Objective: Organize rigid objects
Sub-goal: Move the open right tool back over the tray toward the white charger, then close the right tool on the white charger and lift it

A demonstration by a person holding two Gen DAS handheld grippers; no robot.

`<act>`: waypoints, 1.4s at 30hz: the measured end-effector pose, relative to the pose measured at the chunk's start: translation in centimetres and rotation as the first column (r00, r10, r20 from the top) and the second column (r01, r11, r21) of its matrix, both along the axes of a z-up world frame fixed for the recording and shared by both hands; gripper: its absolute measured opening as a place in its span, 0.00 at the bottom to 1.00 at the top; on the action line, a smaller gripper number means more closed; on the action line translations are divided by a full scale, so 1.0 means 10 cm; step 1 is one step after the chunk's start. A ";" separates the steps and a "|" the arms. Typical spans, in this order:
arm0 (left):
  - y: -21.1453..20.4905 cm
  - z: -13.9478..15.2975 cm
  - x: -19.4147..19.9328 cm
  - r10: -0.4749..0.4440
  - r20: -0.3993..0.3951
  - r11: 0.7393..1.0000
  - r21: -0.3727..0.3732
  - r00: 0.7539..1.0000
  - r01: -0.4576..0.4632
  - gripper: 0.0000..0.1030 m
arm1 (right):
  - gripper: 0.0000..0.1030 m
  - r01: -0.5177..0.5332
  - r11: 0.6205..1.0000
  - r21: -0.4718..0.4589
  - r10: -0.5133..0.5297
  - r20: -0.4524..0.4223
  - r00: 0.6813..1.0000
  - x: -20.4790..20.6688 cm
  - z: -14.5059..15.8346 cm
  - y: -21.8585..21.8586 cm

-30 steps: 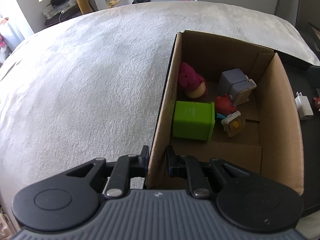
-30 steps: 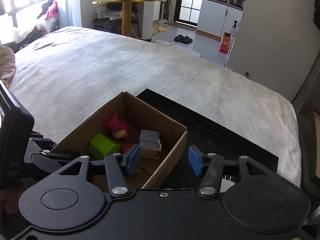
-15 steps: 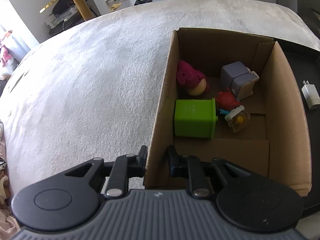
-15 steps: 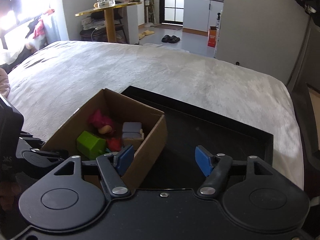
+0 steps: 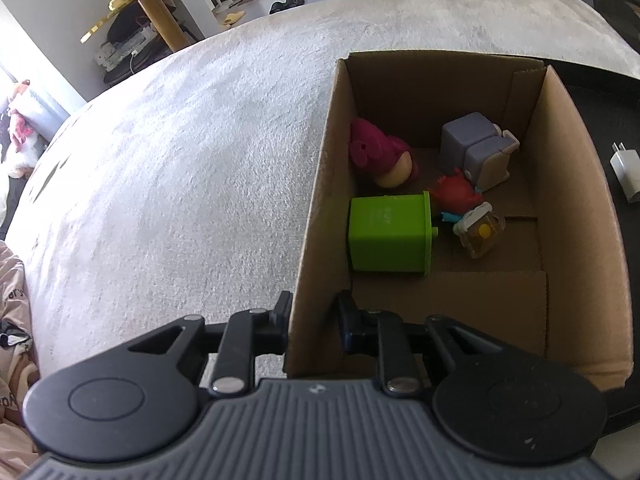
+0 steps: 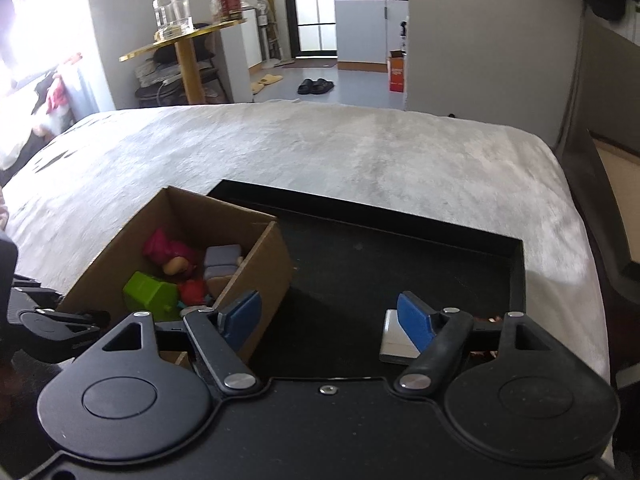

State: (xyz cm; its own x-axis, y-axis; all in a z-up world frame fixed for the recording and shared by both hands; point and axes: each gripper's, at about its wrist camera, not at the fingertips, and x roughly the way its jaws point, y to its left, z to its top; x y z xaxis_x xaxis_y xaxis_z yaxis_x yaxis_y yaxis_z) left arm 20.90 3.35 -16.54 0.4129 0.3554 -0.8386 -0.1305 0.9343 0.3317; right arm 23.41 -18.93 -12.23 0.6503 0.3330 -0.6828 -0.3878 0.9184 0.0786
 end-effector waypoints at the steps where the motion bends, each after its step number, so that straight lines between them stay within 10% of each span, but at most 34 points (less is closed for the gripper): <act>1: -0.02 0.00 0.00 0.000 0.000 1.000 0.005 1.000 0.000 0.22 | 0.72 0.008 1.000 0.000 -0.008 -0.002 1.000 0.01 -0.02 -0.03; 42: -0.14 -0.03 0.01 -0.019 -0.012 0.997 0.074 1.000 0.019 0.25 | 0.34 0.137 0.987 -0.079 -0.148 -0.163 0.975 0.39 -0.86 -0.21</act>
